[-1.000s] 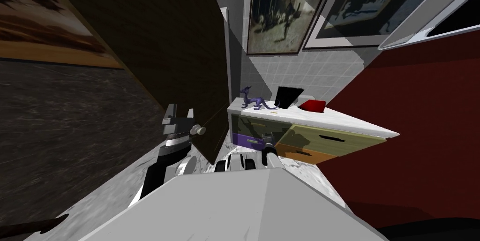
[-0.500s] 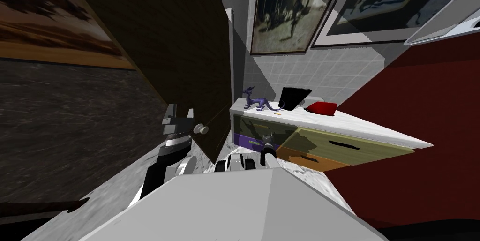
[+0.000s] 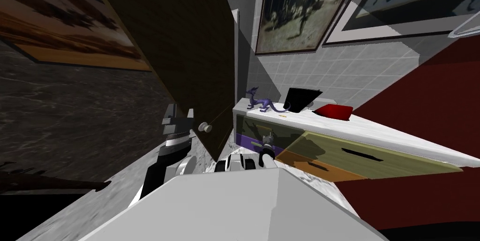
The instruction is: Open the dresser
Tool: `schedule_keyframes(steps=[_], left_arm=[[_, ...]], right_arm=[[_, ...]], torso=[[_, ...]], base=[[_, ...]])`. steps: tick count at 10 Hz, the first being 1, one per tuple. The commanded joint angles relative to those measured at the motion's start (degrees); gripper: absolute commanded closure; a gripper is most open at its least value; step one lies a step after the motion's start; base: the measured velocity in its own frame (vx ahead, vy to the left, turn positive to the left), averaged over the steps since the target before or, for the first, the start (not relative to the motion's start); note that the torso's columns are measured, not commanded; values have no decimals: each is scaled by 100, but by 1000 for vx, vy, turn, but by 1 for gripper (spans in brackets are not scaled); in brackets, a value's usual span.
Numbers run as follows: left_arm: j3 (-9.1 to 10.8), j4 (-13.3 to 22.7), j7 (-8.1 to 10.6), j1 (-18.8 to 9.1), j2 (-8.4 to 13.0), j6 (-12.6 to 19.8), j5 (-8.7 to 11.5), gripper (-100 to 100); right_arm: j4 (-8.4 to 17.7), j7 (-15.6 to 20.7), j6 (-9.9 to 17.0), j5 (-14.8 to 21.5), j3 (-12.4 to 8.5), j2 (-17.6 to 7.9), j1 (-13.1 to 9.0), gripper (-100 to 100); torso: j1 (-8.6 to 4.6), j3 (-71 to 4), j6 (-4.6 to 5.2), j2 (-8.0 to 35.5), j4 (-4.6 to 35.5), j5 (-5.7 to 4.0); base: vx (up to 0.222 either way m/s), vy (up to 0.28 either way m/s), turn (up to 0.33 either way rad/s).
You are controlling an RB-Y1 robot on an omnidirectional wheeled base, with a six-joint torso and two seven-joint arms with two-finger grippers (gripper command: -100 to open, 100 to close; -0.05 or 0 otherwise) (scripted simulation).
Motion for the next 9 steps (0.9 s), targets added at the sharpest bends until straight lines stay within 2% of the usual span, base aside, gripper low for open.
schedule_keyframes(steps=[1, 2, 6, 9], left_arm=[[0, 0, 0, 0, 0, 0, 0, 0], [0, 0, 0, 0, 0, 0, 0, 0], [0, 0, 0, 0, 0, 0, 0, 0], [0, 0, 0, 0, 0, 0, 0, 0]], right_arm=[[266, 232, 327, 452, 115, 28, -92, -100], [266, 232, 327, 536, 115, 28, -92, -100], [646, 569, 798, 1257, 285, 18, -231, -100], [821, 734, 1029, 1628, 366, -25, -296, -100]], torso=[[1, 0, -3, 0, 0, 0], [2, 0, -2, 0, 0, 0], [1, 0, -2, -1, 0, 0], [-1, -1, -1, -3, -1, -1]], base=[[-4, 8, 214], [-2, 5, 48], [-4, 7, 144], [4, 6, 91]])
